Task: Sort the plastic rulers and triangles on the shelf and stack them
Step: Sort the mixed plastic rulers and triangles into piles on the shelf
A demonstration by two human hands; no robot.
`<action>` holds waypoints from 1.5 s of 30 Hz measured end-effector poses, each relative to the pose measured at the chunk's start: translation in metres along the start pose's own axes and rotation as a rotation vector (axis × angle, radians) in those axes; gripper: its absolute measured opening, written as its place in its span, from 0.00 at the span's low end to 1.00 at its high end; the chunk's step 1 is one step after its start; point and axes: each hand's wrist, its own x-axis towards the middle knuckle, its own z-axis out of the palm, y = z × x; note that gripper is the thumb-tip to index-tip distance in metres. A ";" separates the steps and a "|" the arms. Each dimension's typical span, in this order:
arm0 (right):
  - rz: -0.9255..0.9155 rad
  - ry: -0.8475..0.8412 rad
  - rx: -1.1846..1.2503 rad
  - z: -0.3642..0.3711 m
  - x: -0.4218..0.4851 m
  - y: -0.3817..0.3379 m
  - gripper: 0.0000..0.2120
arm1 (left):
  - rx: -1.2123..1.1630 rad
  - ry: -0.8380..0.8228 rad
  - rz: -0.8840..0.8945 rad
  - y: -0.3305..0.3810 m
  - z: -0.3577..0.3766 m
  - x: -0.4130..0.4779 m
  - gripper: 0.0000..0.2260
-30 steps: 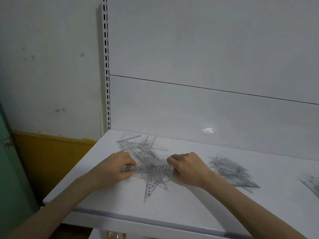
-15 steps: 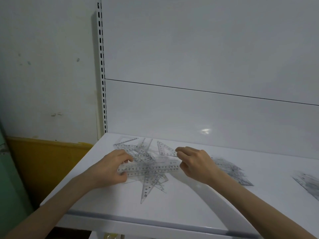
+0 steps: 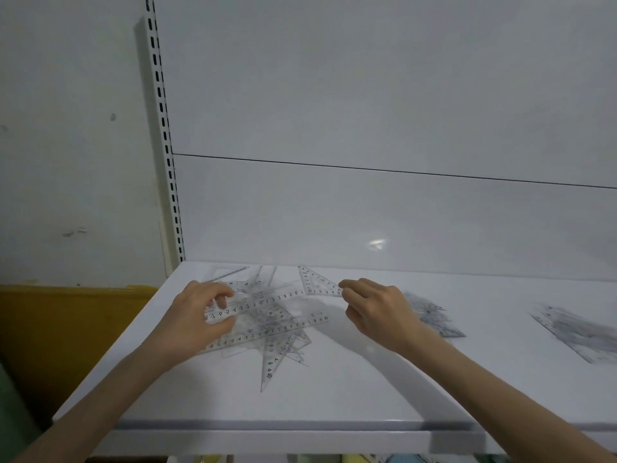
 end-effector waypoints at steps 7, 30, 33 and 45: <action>0.054 0.052 -0.019 -0.015 -0.028 0.010 0.07 | 0.030 0.082 0.054 0.023 0.020 0.017 0.13; 0.282 -0.366 -0.255 -0.041 -0.114 0.081 0.19 | -0.032 -0.046 -0.003 0.068 0.069 0.039 0.14; 0.337 -0.233 -0.182 -0.042 -0.113 0.080 0.08 | -0.060 -0.085 0.067 0.074 0.072 0.040 0.15; 0.273 -0.127 0.006 -0.109 -0.130 0.074 0.19 | -0.309 -0.359 0.506 0.180 0.133 0.046 0.17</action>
